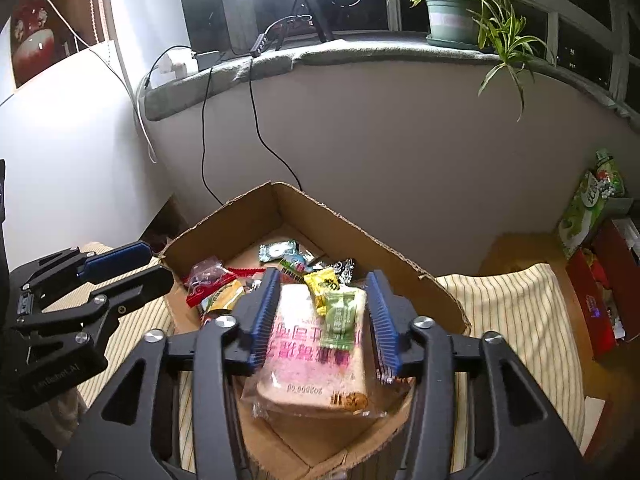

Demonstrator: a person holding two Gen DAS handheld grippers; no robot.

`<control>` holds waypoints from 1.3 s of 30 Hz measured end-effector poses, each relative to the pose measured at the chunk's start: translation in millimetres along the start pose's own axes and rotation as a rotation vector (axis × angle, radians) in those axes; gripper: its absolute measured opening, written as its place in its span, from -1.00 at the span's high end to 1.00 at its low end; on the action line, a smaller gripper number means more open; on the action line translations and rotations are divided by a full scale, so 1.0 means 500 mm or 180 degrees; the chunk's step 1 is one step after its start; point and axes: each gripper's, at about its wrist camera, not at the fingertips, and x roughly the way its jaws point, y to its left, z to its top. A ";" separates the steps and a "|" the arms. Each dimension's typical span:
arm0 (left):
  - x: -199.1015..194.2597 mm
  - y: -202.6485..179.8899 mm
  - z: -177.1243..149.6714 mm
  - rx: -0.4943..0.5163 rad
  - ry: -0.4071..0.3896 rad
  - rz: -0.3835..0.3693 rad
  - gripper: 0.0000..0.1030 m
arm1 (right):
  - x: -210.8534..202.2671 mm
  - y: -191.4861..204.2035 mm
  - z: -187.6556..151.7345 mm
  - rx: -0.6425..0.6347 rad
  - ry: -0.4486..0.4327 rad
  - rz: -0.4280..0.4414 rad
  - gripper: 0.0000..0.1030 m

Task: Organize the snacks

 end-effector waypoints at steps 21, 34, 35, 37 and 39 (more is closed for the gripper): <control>-0.177 -0.027 -0.101 -0.0128 -0.0282 0.0401 -0.56 | -0.185 0.063 -0.110 -0.0158 -0.0349 -0.0683 -1.00; -0.199 -0.032 -0.124 -0.0205 -0.0284 0.0483 -0.57 | -0.208 0.052 -0.134 -0.0060 -0.0364 -0.0674 -1.00; -0.200 -0.034 -0.125 -0.0200 -0.0285 0.0486 -0.57 | -0.208 0.054 -0.135 -0.0057 -0.0365 -0.0680 -1.00; -0.202 -0.037 -0.125 -0.0191 -0.0294 0.0480 -0.57 | -0.212 0.053 -0.136 -0.0068 -0.0372 -0.0682 -1.00; -0.204 -0.037 -0.125 -0.0182 -0.0298 0.0489 -0.57 | -0.214 0.053 -0.136 -0.0063 -0.0372 -0.0674 -1.00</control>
